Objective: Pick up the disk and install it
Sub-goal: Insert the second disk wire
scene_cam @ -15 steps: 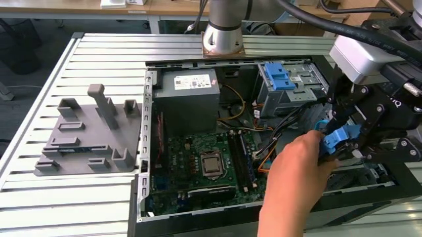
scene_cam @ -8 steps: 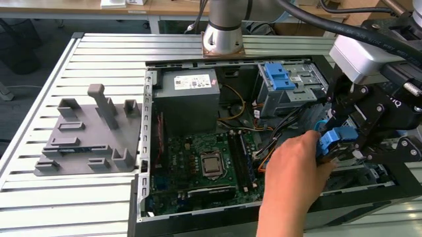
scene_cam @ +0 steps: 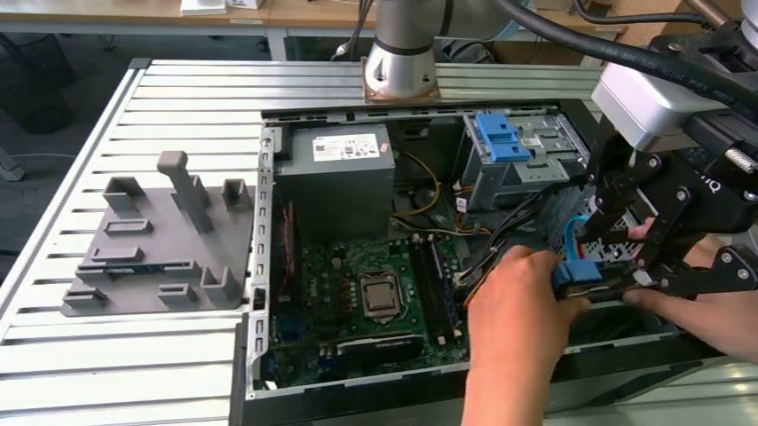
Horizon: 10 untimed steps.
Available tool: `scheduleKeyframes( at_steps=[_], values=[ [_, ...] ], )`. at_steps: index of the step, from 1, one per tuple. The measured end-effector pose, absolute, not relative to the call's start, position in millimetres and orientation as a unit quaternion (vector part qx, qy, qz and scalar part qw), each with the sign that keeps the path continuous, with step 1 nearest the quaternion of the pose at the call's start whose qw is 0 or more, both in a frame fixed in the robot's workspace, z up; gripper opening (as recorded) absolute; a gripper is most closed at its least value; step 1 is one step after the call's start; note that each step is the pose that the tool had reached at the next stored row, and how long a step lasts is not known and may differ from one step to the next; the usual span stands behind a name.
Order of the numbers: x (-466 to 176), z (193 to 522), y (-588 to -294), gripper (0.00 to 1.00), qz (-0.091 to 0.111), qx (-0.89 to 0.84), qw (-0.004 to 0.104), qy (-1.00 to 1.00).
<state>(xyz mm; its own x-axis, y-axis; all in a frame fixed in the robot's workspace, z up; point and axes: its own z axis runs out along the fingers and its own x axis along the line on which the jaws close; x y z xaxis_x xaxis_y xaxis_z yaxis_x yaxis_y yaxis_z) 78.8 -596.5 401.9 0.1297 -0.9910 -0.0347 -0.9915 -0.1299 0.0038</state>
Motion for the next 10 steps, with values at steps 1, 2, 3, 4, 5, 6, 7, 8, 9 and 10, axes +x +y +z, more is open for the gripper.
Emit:
scheduleKeyframes(
  at_steps=[1,2,3,4,5,6,7,8,9,10],
  values=[
    [78.8,401.8,-596.6,0.50,0.014,-0.752,0.010,0.659],
    [78.8,401.9,-596.6,0.50,0.014,-0.752,0.010,0.660],
    [78.7,401.8,-596.5,0.50,0.014,-0.751,0.010,0.660],
    [78.8,401.9,-596.5,0.50,0.014,-0.751,0.010,0.660],
    [78.8,401.9,-596.6,0.50,0.014,-0.751,0.010,0.660],
    [78.8,401.9,-596.5,0.50,0.014,-0.751,0.010,0.660],
    [78.7,401.9,-596.5,0.50,0.014,-0.751,0.010,0.660],
    [78.8,401.8,-596.5,0.50,0.014,-0.751,0.010,0.660],
    [78.7,401.9,-596.5,0.50,0.014,-0.751,0.010,0.660],
    [78.7,401.9,-596.5,0.50,0.014,-0.751,0.010,0.660]
  ],
)
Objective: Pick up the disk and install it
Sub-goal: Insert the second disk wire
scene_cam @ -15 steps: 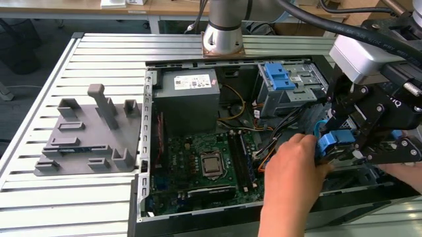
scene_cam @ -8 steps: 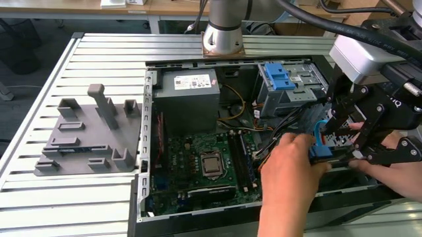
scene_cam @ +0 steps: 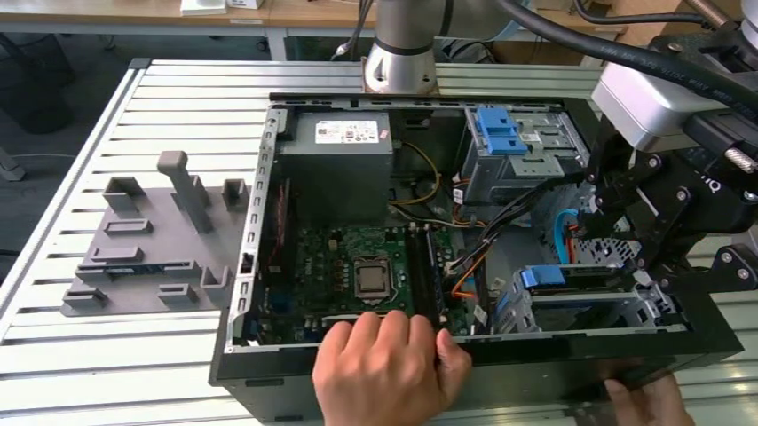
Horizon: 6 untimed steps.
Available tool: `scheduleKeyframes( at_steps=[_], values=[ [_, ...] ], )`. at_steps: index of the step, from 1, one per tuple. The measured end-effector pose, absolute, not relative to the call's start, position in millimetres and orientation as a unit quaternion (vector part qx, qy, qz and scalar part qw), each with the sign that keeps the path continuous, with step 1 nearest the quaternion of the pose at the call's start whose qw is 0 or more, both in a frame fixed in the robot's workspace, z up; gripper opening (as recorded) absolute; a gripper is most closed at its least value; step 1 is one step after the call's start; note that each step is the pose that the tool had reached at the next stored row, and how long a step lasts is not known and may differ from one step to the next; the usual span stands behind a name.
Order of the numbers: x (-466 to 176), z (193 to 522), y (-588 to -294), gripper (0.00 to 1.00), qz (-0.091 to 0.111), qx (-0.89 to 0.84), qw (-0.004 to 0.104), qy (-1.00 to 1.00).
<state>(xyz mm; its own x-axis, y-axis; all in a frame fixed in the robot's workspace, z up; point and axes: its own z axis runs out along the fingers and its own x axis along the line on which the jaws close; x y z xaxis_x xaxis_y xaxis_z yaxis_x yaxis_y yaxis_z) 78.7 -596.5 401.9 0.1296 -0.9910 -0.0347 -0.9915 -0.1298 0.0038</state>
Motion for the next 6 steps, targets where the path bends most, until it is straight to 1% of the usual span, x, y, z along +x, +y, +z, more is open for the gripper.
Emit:
scheduleKeyframes(
  at_steps=[6],
  values=[
    [78.8,401.8,-596.5,0.50,0.014,-0.751,0.010,0.660]
  ],
)
